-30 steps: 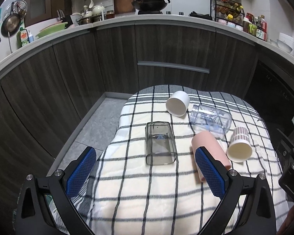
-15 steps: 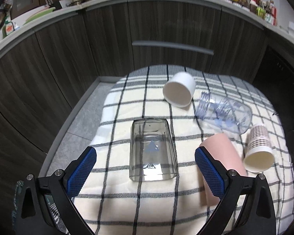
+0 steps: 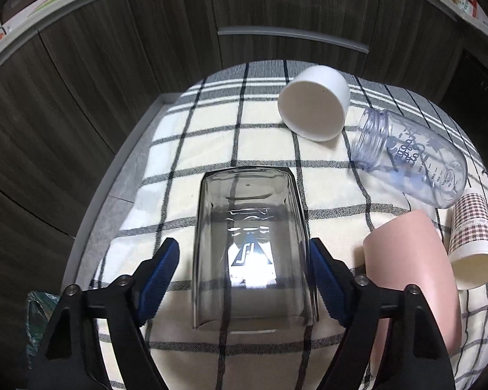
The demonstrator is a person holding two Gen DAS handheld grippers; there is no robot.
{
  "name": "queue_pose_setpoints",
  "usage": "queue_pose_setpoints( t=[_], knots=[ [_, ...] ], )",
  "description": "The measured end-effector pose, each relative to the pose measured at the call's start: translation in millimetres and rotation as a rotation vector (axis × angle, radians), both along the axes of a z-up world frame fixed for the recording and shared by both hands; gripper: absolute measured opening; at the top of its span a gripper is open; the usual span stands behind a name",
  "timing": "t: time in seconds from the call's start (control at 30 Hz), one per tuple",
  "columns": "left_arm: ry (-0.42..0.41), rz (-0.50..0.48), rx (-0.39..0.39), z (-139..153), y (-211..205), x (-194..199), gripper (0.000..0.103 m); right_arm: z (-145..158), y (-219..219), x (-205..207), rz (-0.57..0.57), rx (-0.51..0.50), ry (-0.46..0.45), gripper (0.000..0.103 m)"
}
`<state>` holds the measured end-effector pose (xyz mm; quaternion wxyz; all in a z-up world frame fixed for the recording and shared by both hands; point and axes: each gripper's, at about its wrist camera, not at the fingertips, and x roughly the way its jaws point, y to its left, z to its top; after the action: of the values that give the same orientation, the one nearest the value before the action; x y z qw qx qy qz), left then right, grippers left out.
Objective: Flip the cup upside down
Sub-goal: 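Move the left tool to the clear square cup and close on it, then lift the clear cup with the left tool toward the right tool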
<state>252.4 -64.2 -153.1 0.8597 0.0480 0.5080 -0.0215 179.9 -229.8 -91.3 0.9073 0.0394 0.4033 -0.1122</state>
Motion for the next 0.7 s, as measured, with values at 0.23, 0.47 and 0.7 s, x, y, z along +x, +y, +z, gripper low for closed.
queue_pose_setpoints(
  t=[0.23,0.47,0.7],
  knots=[
    [0.004,-0.022,-0.011,-2.1,-2.1,-0.8,0.067,-1.5,-1.8,-1.8,-0.008,0.011,0.013,0.100],
    [-0.006,-0.030,-0.006,5.6,2.0,-11.4,0.066,8.6,4.0,-11.0,0.004,0.016,0.003,0.100],
    [-0.023,-0.053,-0.028,28.2,7.0,-45.3,0.066,23.6,7.7,-39.6,0.005,0.048,0.004,0.100]
  ],
)
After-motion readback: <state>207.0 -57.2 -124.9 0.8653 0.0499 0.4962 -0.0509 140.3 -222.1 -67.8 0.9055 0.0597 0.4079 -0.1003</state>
